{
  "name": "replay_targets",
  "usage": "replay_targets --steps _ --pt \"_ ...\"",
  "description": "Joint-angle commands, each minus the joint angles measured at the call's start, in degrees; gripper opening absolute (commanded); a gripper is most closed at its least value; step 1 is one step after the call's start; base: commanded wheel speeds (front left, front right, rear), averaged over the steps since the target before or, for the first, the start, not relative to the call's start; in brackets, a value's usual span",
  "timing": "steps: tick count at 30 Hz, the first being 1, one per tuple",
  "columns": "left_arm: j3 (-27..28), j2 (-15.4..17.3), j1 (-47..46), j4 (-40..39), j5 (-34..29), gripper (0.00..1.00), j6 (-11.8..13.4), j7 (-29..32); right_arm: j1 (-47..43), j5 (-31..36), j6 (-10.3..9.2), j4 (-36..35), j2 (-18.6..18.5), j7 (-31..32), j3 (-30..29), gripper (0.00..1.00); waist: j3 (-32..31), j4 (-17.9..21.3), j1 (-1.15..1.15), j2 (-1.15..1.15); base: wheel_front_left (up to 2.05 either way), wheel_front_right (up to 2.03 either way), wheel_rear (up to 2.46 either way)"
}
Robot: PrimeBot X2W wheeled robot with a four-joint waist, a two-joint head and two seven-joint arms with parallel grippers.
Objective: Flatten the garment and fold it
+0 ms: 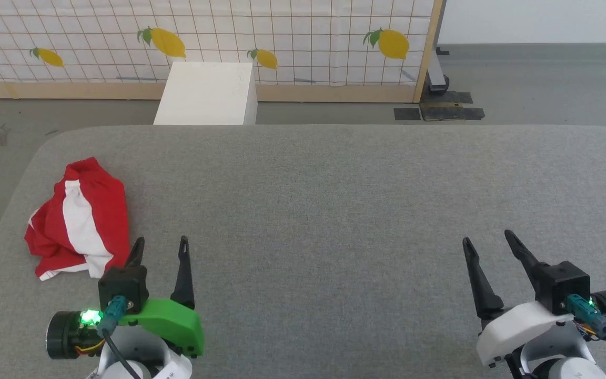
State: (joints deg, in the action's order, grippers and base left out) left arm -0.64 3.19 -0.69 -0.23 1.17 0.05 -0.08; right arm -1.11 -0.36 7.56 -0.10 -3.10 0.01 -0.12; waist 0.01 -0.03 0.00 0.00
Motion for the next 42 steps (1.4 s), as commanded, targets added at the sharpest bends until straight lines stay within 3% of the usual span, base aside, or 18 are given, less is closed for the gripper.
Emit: replay_targets --steps 1,42 --pt "0.0 0.1 0.1 0.0 0.0 1.0 -0.1 0.0 0.1 0.3 -0.01 0.0 0.0 -0.2 0.0 1.0 0.0 0.0 0.0 0.0 0.0 0.0 0.0" --pt "-1.1 0.8 0.1 0.2 0.6 1.0 0.1 -0.3 0.4 -0.4 -0.03 0.0 0.0 -0.4 0.5 1.0 0.3 -0.2 0.0 0.0 0.0 0.0 0.0"
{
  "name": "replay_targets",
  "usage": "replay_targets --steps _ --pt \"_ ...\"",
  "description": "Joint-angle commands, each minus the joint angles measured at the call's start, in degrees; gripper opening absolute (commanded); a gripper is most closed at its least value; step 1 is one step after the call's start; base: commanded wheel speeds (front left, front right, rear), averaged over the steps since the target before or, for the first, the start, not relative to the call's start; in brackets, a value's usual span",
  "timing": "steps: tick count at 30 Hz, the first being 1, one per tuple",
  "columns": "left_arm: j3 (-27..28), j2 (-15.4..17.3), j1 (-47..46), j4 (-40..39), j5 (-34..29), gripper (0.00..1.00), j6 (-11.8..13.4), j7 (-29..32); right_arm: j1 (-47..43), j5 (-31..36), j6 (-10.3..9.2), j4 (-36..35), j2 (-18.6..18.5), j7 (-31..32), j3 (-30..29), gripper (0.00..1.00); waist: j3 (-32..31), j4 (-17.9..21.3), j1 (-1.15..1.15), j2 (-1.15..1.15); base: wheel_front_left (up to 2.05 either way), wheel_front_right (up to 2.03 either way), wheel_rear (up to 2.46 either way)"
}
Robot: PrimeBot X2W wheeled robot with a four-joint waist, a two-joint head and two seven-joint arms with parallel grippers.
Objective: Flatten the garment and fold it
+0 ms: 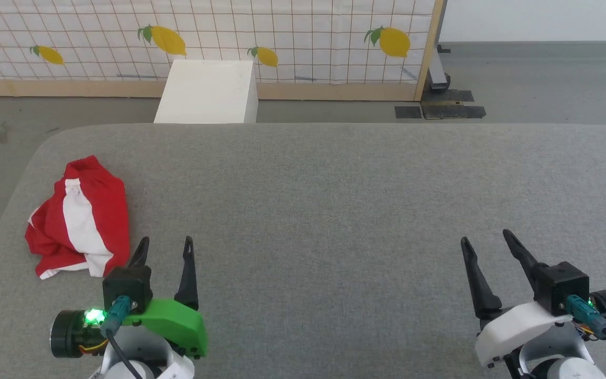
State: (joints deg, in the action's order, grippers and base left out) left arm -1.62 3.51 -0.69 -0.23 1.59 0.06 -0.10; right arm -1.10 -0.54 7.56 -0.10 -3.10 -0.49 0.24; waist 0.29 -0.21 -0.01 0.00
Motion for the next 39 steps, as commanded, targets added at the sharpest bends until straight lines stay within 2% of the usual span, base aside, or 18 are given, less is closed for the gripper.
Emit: replay_targets --steps 1,39 --pt "-0.1 0.5 0.1 0.2 0.2 1.0 0.1 -0.3 0.4 -0.2 -0.03 0.0 0.0 0.1 0.1 1.0 0.0 0.0 0.0 0.0 0.0 0.0 0.0" --pt "-2.3 2.4 1.1 0.2 1.6 1.0 0.8 0.5 0.2 -0.8 -0.05 0.3 -0.5 0.2 0.8 1.0 -1.1 0.2 0.0 0.0 0.0 0.0 0.0"
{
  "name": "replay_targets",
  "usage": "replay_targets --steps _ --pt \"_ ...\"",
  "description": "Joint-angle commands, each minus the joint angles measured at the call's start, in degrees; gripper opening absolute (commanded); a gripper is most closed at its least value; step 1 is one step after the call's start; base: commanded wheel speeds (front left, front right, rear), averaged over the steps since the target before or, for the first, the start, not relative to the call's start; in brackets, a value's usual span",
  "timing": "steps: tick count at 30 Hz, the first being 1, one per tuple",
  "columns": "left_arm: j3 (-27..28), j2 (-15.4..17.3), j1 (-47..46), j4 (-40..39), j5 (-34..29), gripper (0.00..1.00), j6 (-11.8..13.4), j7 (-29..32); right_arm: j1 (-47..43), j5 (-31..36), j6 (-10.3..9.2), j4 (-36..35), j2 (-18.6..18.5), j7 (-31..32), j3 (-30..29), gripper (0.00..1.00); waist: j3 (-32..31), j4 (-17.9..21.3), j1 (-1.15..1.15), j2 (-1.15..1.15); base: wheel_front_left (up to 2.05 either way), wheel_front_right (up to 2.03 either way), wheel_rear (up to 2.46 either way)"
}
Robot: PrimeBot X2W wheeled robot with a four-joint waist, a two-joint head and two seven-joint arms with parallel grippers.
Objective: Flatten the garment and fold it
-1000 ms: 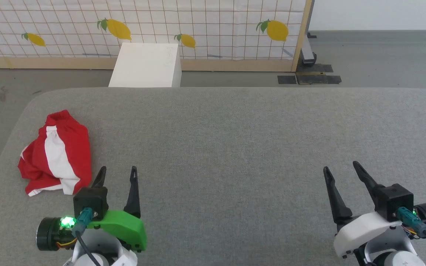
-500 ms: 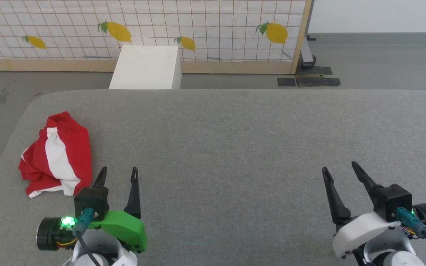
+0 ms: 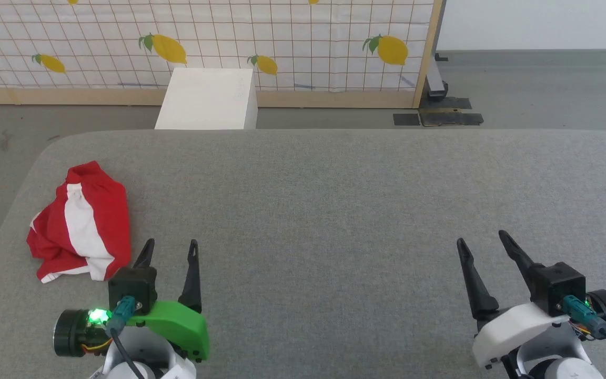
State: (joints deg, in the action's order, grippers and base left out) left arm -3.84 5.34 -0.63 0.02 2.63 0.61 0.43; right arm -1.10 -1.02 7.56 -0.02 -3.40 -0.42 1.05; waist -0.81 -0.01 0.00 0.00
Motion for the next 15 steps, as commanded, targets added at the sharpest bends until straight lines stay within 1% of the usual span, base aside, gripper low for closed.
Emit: replay_targets --steps 1,7,15 --pt "-0.2 0.6 1.0 -0.1 0.6 1.0 0.2 0.1 0.2 -0.4 -0.05 0.2 -0.2 0.1 0.0 1.0 0.1 -0.2 0.0 0.0 0.0 0.0 0.0" --pt "-0.6 1.0 0.4 -0.1 0.9 1.0 0.3 0.4 0.0 -1.1 -0.06 -0.3 -0.2 0.0 0.7 1.0 1.1 -2.0 0.0 0.0 0.0 0.0 0.0" --pt "-1.0 1.2 -0.5 0.1 1.2 1.0 1.0 0.1 -0.4 -1.9 -0.06 -1.6 -0.6 -0.4 2.0 1.0 2.8 -7.3 0.0 0.0 0.0 0.0 0.0"
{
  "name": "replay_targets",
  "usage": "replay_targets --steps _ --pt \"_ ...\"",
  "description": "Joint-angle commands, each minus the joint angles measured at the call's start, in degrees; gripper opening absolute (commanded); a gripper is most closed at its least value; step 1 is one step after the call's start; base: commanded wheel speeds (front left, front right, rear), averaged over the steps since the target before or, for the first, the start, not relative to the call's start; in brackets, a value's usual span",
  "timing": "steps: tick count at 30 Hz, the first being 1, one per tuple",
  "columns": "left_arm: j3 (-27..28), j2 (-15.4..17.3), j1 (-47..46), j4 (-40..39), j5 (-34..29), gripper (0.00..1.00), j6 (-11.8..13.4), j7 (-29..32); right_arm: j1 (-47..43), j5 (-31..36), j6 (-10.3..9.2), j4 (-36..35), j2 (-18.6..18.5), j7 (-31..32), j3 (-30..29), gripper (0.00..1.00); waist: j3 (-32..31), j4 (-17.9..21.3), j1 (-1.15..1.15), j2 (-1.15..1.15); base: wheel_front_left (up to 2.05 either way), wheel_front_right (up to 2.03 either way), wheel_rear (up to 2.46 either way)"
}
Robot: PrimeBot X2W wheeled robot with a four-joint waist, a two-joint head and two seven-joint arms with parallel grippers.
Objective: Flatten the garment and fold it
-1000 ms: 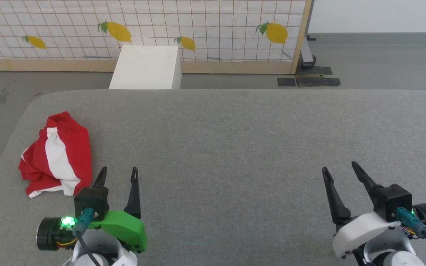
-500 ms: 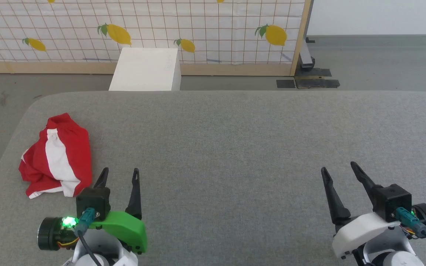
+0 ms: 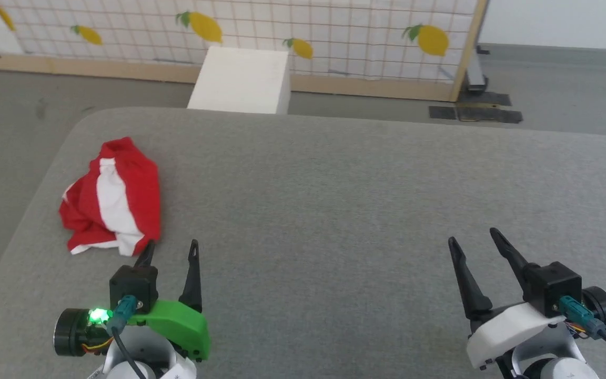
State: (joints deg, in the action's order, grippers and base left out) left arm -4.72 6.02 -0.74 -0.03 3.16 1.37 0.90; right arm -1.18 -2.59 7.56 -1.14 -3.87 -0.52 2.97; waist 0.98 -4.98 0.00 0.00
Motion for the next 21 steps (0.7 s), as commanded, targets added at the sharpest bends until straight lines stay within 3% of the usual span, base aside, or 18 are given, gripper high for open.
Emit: replay_targets --steps 1,21 --pt "-0.1 0.6 -0.5 0.2 0.7 1.0 0.3 -0.4 -0.3 -0.4 -0.06 -0.6 -0.2 -0.3 0.2 1.0 1.2 -2.9 0.0 0.0 0.0 0.0 0.0" --pt "-2.2 2.0 -1.0 0.8 0.5 1.0 2.2 -0.7 -3.1 -3.1 -0.08 -2.0 0.1 -0.3 2.0 1.0 0.1 -18.7 0.0 0.0 0.0 0.0 0.0"
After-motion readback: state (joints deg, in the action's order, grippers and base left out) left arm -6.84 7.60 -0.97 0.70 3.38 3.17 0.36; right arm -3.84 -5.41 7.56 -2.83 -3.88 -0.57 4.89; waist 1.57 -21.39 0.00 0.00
